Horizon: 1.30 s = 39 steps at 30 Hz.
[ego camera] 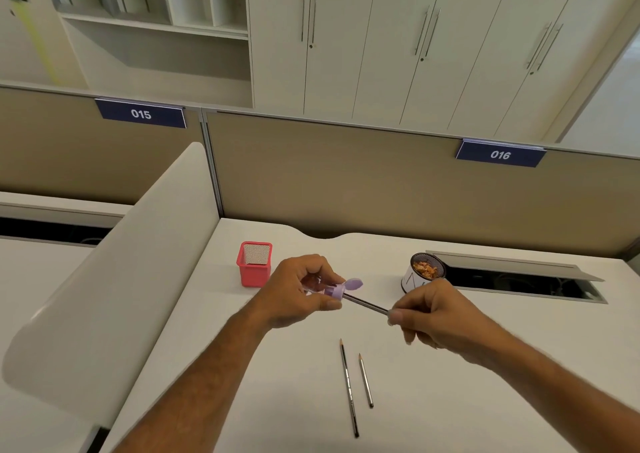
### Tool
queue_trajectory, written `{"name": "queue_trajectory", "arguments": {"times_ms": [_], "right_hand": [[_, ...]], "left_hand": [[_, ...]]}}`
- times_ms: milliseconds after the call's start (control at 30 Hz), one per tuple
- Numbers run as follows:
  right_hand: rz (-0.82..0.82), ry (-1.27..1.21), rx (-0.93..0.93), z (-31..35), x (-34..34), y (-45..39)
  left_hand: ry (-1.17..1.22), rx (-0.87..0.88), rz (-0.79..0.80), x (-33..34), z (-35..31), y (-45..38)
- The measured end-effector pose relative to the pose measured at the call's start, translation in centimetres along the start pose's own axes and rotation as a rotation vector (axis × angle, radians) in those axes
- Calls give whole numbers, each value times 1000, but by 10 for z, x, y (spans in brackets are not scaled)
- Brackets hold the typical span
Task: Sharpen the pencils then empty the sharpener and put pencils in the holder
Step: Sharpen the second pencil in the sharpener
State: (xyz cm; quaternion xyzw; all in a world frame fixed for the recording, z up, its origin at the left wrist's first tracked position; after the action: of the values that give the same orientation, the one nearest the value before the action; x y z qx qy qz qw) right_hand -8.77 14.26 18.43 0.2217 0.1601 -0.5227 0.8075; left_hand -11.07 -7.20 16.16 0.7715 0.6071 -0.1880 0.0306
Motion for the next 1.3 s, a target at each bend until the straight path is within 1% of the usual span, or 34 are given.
{"name": "queue_trajectory", "arguments": {"times_ms": [33,100,133,200,233,267,300,333,367,433,500,567,633,767,900,1067,1300], "right_hand": [[-11,45,-18,2,-1,1],[-123,260,-123,7,-4,2],[-197,409,-215,11,-4,5],[-317,743,-495,20,1,12],[-347,878,-635,22,7,17],[-359,974,-738,20,13,20],[-375,1027,-803,19,17,23],[-381,1033,-819,17,19,23],[-378,1001,-796,17,18,22],[-355,873,-674,16,13,18],[-302,684,-497,14,8,11],[-222,439,-289,7,3,4],[-132,258,-136,2,2,2],[-16,8,57,-7,0,0],[76,-144,162,-15,4,1],[223,-311,236,-20,9,6],[254,-425,246,-35,17,10]], "left_hand": [[-8,-16,14,1,1,0],[-26,-52,48,2,6,0],[-29,-71,61,2,8,-1],[-10,-100,68,2,12,-1],[-2,-108,66,1,14,-1],[0,-114,67,1,14,-1],[-3,-116,70,1,14,0],[-6,-116,72,2,14,0],[-8,-110,72,2,14,0],[-22,-94,53,3,13,2],[-35,-65,25,2,10,3],[-33,-14,7,2,7,2],[-38,32,2,3,4,2],[-105,90,-1,6,0,1],[-100,132,-19,6,0,0],[-101,133,-48,2,1,-1],[-41,56,-155,-8,8,0]]}}
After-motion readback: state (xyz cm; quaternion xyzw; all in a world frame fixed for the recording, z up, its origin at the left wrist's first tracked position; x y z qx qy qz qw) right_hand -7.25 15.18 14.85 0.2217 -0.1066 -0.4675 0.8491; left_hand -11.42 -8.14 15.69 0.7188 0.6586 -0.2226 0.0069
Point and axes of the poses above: each hand's wrist, its own y-axis away from the middle knuckle, its own x-axis out of the palm, z = x × y, the point moved 6 cm from there along -y, towards the middle knuckle, and after that the axes turned 1 degree about -x, right-handed, at the moved point
